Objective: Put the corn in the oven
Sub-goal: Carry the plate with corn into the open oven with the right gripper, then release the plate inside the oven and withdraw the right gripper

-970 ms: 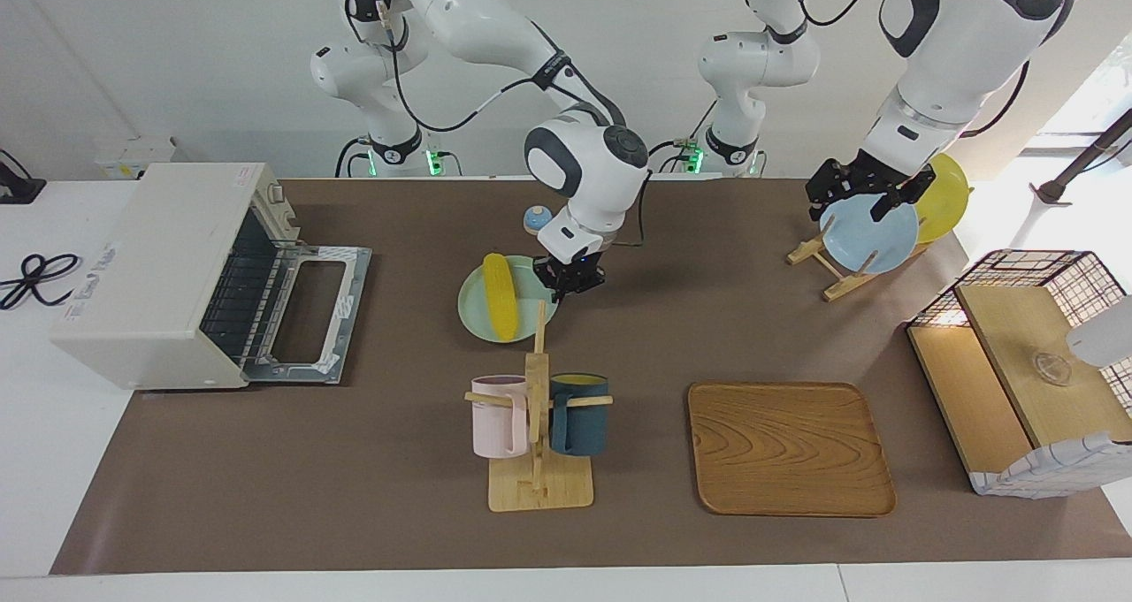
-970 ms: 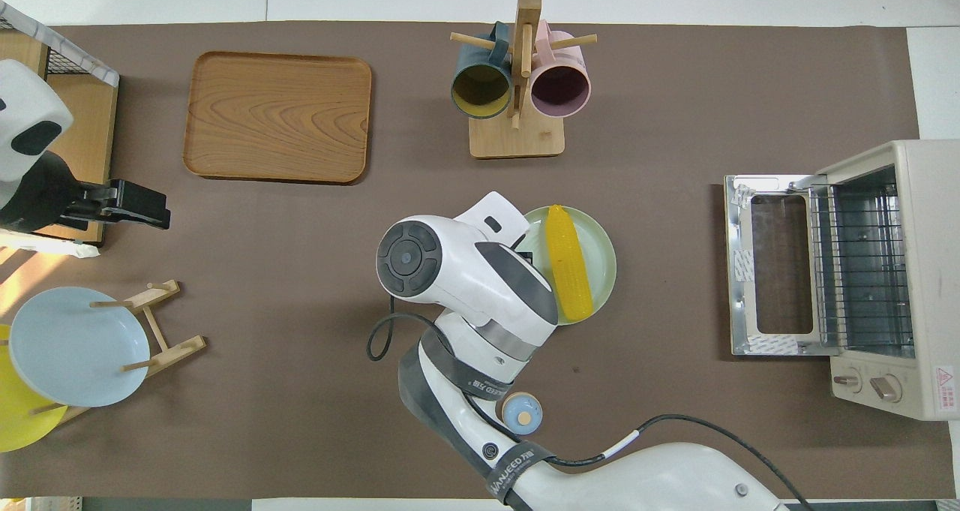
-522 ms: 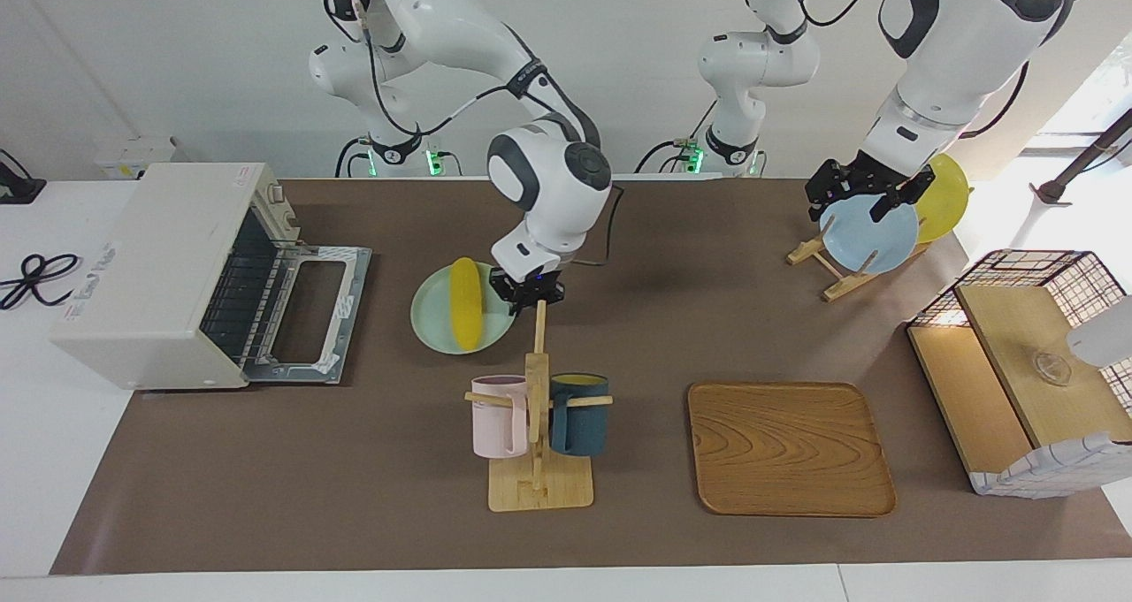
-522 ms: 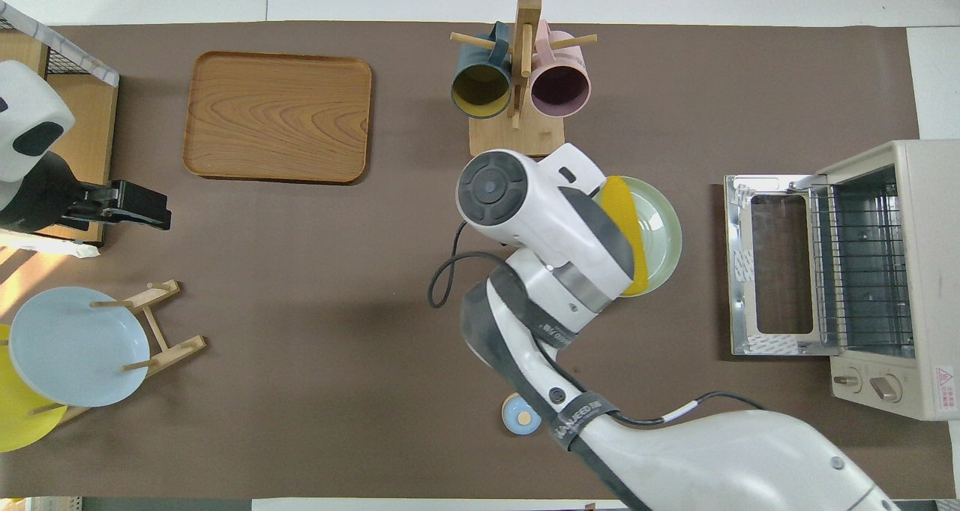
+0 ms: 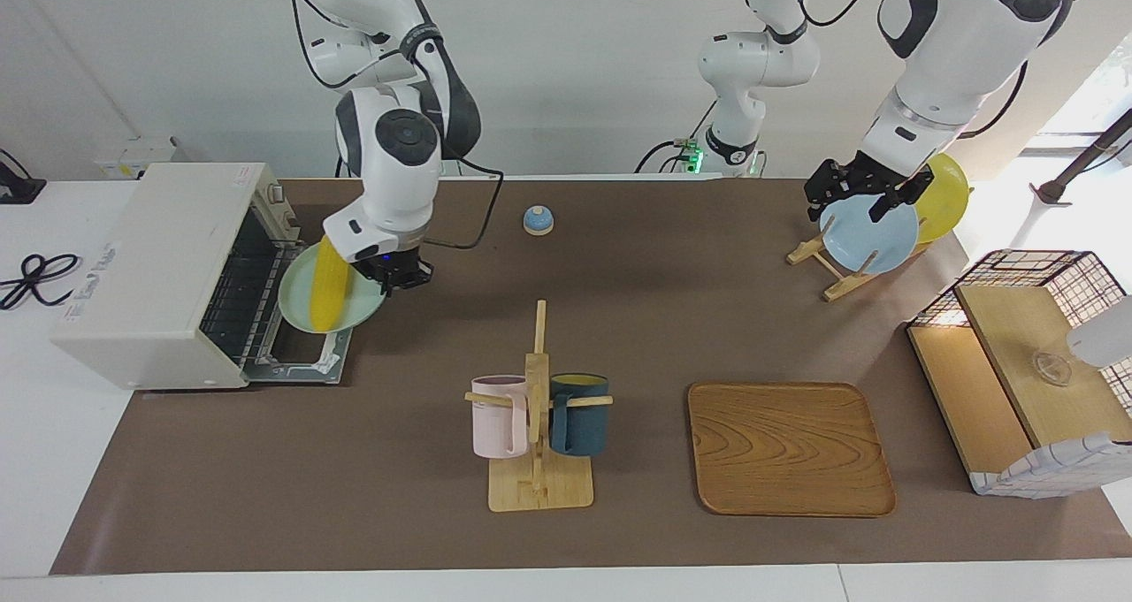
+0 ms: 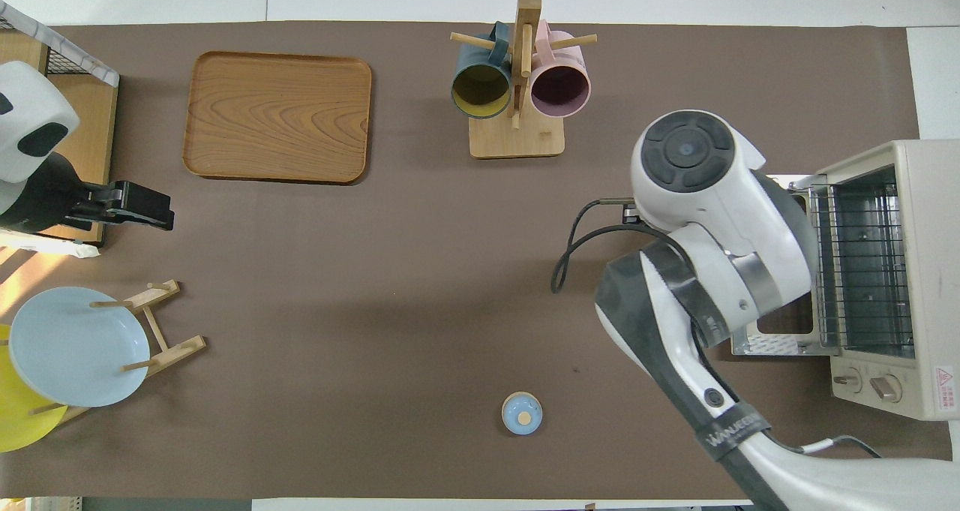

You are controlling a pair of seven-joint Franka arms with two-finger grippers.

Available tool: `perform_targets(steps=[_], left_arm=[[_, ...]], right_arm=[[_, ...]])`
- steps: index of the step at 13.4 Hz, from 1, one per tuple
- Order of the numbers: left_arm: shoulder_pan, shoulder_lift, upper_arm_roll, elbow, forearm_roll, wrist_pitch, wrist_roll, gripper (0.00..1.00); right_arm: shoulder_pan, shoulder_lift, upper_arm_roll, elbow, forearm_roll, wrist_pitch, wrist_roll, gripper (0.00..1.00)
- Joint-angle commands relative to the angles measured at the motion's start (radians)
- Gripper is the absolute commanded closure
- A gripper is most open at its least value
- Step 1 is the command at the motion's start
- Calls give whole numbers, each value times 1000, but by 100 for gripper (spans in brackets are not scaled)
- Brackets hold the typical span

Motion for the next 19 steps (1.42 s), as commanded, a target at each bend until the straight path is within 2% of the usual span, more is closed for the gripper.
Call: perform_targets(steps=[1,5,9,13,17,18,19], left_arm=[[14,-11,-7,-14,20,8,7,0],[14,-11,-7,-14,20,8,7,0],[14,-11,-7,-14,20,8,7,0],[14,-11,-7,-14,20,8,7,0],[14,-11,-7,-14,20,8,7,0],[14,-11,-7,-14,20,8,7,0],[14,-11,-7,-14,20,8,7,0]], right_arm=[[-89,-40,12,-63,19,22,-75,100],[-222,-71,14,-184,30,157,-199,100],[-291,-84,12,-224,34,162,-257,100],[-318,-92,12,-241,85,166,-302,100],[-333,-100,12,-279,88,223,-317,100],[-333,-100,12,-281,88,225,-320,90],[-335,-100,12,-281,88,228,-325,86]])
